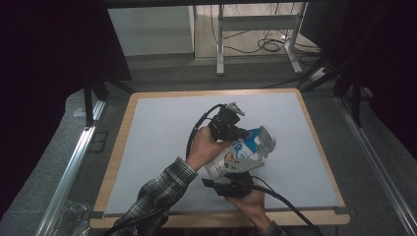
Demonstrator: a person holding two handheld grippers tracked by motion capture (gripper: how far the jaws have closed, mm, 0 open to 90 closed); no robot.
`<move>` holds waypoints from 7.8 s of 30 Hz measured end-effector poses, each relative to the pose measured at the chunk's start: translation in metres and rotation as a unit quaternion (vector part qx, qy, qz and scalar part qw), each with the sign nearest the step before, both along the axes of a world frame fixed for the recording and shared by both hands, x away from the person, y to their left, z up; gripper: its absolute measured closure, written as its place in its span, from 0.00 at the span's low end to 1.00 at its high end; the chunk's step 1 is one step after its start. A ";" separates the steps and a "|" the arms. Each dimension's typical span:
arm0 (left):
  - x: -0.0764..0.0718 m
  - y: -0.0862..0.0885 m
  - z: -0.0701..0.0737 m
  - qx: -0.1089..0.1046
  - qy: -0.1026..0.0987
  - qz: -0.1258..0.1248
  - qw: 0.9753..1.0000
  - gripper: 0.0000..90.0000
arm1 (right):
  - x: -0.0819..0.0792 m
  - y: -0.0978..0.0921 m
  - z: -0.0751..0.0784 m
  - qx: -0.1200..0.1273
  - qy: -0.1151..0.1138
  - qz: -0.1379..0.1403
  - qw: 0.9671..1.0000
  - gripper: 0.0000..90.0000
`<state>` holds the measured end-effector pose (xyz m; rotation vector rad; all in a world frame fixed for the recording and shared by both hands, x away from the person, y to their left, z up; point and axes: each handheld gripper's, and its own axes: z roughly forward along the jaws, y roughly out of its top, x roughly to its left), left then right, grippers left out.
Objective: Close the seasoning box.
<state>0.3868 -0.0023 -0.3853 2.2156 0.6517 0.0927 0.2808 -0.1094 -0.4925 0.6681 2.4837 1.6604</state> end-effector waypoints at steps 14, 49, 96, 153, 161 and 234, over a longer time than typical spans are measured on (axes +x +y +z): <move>0.001 -0.001 0.002 0.007 0.002 0.000 1.000 0.99 | 0.000 0.000 0.001 0.002 -0.001 0.000 1.000 0.65; 0.003 -0.003 0.004 0.012 0.008 0.001 1.000 0.99 | 0.000 0.000 0.003 0.001 -0.004 -0.004 1.000 0.69; 0.005 -0.005 0.008 0.024 0.007 -0.005 1.000 0.99 | 0.001 0.002 0.007 0.006 -0.005 -0.007 1.000 0.69; 0.008 -0.013 0.012 0.042 0.013 -0.012 0.999 0.99 | 0.002 0.002 0.010 0.015 -0.004 -0.012 1.000 0.69; 0.008 -0.014 0.012 0.043 0.014 -0.012 0.999 0.99 | 0.002 0.002 0.010 0.015 -0.003 -0.012 1.000 0.69; 0.009 -0.018 0.014 0.053 0.018 -0.018 0.998 0.99 | 0.003 0.004 0.011 0.023 -0.003 -0.015 1.000 0.68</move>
